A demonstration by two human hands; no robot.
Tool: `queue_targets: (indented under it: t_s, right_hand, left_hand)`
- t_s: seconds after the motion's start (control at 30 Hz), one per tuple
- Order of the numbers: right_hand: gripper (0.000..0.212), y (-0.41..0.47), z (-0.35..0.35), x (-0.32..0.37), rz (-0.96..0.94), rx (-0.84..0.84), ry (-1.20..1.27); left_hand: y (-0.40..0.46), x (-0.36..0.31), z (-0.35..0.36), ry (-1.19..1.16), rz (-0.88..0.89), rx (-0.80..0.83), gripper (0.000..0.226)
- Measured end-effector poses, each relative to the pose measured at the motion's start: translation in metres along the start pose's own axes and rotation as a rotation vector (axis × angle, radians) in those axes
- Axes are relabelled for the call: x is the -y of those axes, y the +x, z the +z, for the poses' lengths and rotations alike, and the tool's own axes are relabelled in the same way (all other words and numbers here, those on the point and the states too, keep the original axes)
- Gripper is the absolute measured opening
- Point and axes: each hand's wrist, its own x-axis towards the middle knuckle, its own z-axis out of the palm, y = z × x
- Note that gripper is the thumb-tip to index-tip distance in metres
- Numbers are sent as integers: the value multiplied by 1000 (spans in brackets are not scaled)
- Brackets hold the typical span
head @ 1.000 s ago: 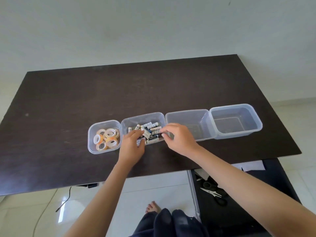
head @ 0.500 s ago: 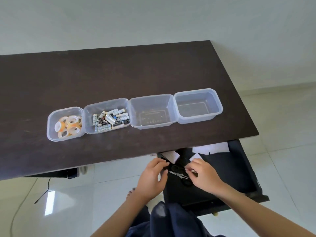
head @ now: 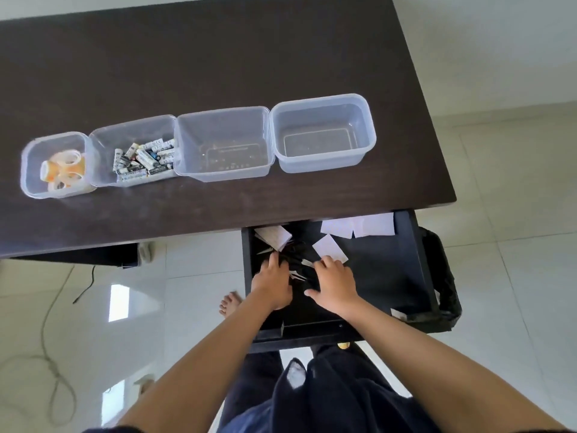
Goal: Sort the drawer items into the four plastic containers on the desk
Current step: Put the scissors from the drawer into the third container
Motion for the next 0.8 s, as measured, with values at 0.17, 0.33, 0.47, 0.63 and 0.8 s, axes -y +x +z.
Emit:
queue_targets:
  t_s: [0.17, 0.33, 0.47, 0.63, 0.8]
  right_hand:
    - [50, 3, 14, -3, 10, -62, -9]
    - [47, -1, 13, -22, -88, -11, -48]
    - [40, -6, 7, -44, -167, 27, -98]
    - [28, -12, -2, -72, -171, 36, -126]
    - [28, -16, -4, -80, -142, 26, -89]
  left_hand:
    - [5, 2, 12, -66, 26, -55, 54]
    - [3, 0, 17, -167, -49, -168, 58]
    - [9, -5, 19, -207, -90, -143, 71]
    - [19, -8, 20, -184, -77, -170, 56]
    - [24, -20, 23, -203, -35, -245, 58]
